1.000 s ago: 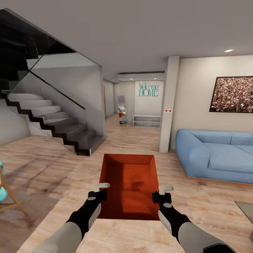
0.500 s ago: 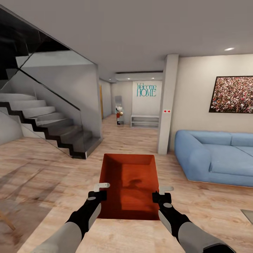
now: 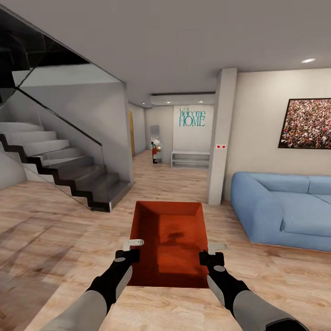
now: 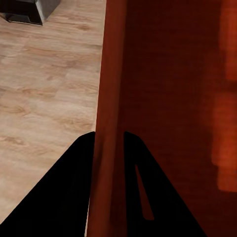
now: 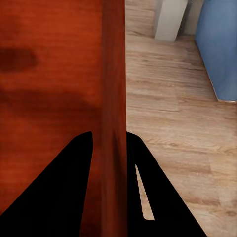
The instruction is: Move the two storage containers from the living room to the garage. In the garage, place one container on the floor and stack the other container on top of it (either order is fine).
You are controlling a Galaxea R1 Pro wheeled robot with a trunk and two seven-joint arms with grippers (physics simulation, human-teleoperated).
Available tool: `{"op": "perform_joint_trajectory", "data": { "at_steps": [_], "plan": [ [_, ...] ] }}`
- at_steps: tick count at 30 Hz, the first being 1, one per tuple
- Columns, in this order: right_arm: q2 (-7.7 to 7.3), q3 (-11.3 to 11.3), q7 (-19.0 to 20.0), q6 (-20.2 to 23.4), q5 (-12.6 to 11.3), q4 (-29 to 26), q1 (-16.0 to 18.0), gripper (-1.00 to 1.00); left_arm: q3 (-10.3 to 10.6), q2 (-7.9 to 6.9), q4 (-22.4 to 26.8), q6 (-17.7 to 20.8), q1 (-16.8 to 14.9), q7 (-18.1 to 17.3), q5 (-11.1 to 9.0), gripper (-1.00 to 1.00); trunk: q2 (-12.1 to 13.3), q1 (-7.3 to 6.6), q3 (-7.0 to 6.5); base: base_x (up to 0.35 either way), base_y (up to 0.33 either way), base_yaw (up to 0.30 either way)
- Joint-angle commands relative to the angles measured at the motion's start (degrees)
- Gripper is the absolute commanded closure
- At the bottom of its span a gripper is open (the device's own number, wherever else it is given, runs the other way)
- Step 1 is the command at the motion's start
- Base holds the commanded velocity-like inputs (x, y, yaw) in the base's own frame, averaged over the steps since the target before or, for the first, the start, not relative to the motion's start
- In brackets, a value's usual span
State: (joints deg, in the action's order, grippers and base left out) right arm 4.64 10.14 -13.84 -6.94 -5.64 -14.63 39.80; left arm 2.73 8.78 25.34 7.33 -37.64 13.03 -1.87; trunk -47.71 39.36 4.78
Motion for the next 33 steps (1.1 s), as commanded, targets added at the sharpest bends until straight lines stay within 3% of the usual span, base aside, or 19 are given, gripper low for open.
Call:
{"op": "perform_joint_trajectory", "data": {
  "at_steps": [1, 33],
  "plan": [
    [0.02, 0.8, 0.4, -0.1, -0.8, 0.0, 0.0, 1.00, -3.3, 0.01, 2.6, 0.5, -0.1, 0.9, -3.3, 1.00, -0.1, 0.05, 0.09, 0.323, 0.000, 0.000],
    [0.02, 0.8, 0.4, -0.1, -0.8, 0.0, 0.0, 1.00, -3.3, 0.01, 2.6, 0.5, -0.1, 0.9, -3.3, 1.00, -0.1, 0.05, 0.09, 0.323, 0.000, 0.000]
  ]
}}
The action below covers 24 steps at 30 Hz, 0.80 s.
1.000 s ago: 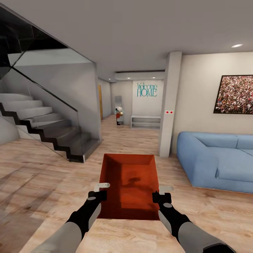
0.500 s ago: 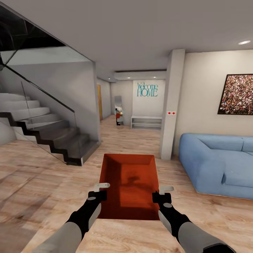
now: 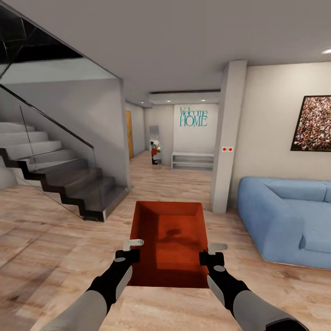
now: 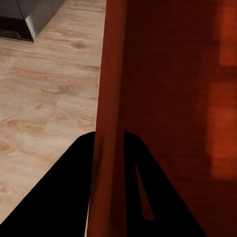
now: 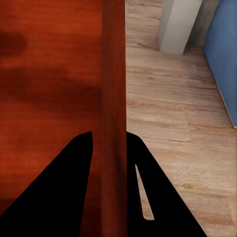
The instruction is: Move the two storage containers from the living room to the garage. In the garage, place one container on the floor and stack the other container on top of it (either order is fine).
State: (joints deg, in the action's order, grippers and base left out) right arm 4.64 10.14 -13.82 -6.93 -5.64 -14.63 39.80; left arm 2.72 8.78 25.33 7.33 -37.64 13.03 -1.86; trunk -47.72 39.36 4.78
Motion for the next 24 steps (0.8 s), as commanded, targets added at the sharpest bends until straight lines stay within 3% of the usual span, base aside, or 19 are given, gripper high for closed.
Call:
{"op": "perform_joint_trajectory", "data": {
  "at_steps": [1, 24],
  "plan": [
    [0.02, 0.9, 0.4, -0.1, -0.8, 0.0, 0.0, 1.00, -3.3, 0.01, 2.6, 0.5, -0.1, 0.9, -3.3, 1.00, -0.1, 0.05, 0.09, 0.323, 0.000, 0.000],
    [0.02, 0.9, 0.4, -0.1, -0.8, 0.0, 0.0, 1.00, -3.3, -0.07, 2.6, 0.5, -0.1, 0.9, -3.3, 1.00, -0.1, 0.05, 0.09, 0.324, 0.000, 0.000]
  ]
}}
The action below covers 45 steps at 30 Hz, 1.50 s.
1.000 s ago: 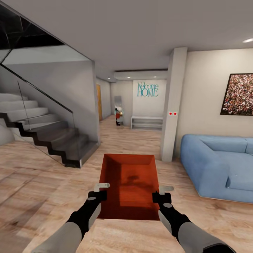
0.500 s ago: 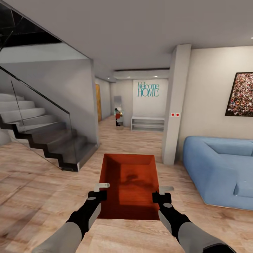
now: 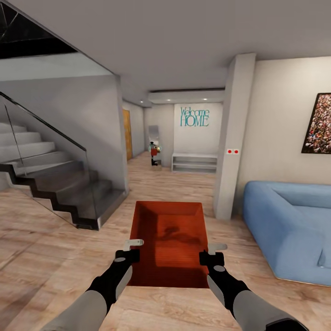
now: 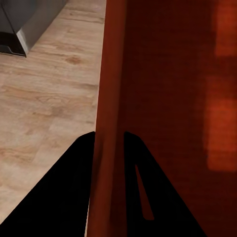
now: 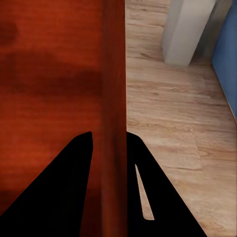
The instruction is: Move the two storage containers from the living room to the garage. In the garage, place one container on the floor and stack the other container on top of it (either order is fine).
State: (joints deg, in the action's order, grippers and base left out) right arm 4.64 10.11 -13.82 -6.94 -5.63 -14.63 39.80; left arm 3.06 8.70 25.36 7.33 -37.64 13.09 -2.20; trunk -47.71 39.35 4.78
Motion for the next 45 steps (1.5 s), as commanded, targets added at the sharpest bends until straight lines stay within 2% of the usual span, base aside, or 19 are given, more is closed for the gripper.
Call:
{"op": "perform_joint_trajectory", "data": {
  "at_steps": [1, 45],
  "plan": [
    [0.02, 0.9, 0.4, -0.1, -0.8, 0.0, 0.0, 1.00, -3.7, 0.02, 2.6, 0.5, -0.1, 0.9, -3.0, 1.00, -0.1, 0.05, 0.09, 0.325, 0.000, 0.000],
    [0.02, 0.9, 0.3, -0.1, -0.9, 0.0, 0.0, 1.00, -3.7, 0.02, 2.6, 0.5, -0.1, 0.9, -3.0, 1.00, -0.1, 0.05, 0.09, 0.325, 0.000, 0.000]
  ]
}}
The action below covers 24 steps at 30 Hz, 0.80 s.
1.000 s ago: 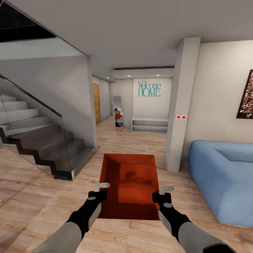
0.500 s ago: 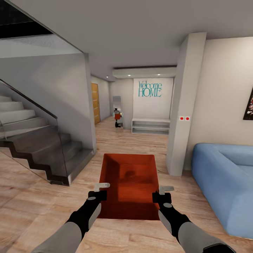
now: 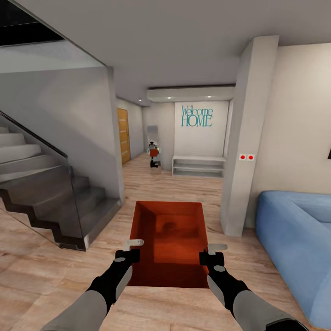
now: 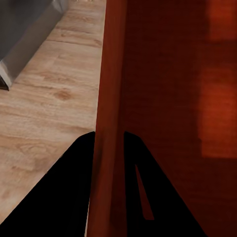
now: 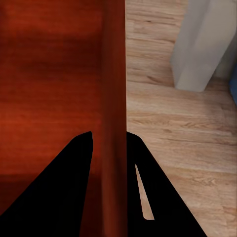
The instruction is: Move the two storage containers from the living room to the garage. In the garage, place one container on the floor and stack the other container on top of it (either order is fine).
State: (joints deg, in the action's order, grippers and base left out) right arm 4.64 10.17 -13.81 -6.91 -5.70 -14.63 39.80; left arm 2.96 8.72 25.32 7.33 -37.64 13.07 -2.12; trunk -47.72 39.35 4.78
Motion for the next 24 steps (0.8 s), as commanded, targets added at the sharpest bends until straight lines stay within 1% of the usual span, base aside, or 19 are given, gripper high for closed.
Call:
{"op": "perform_joint_trajectory", "data": {
  "at_steps": [1, 24],
  "plan": [
    [0.02, 0.8, 0.3, -0.1, -0.8, 0.0, 0.0, 1.00, -3.6, -0.01, 2.6, 0.5, -0.1, 0.9, -3.1, 1.00, -0.1, 0.05, 0.10, 0.325, 0.000, 0.000],
    [0.02, 0.8, 0.4, -0.2, -0.8, 0.0, 0.0, 1.00, -3.6, -0.02, 2.6, 0.5, -0.1, 0.9, -3.1, 1.00, -0.1, 0.05, 0.10, 0.325, 0.000, 0.000]
  ]
}}
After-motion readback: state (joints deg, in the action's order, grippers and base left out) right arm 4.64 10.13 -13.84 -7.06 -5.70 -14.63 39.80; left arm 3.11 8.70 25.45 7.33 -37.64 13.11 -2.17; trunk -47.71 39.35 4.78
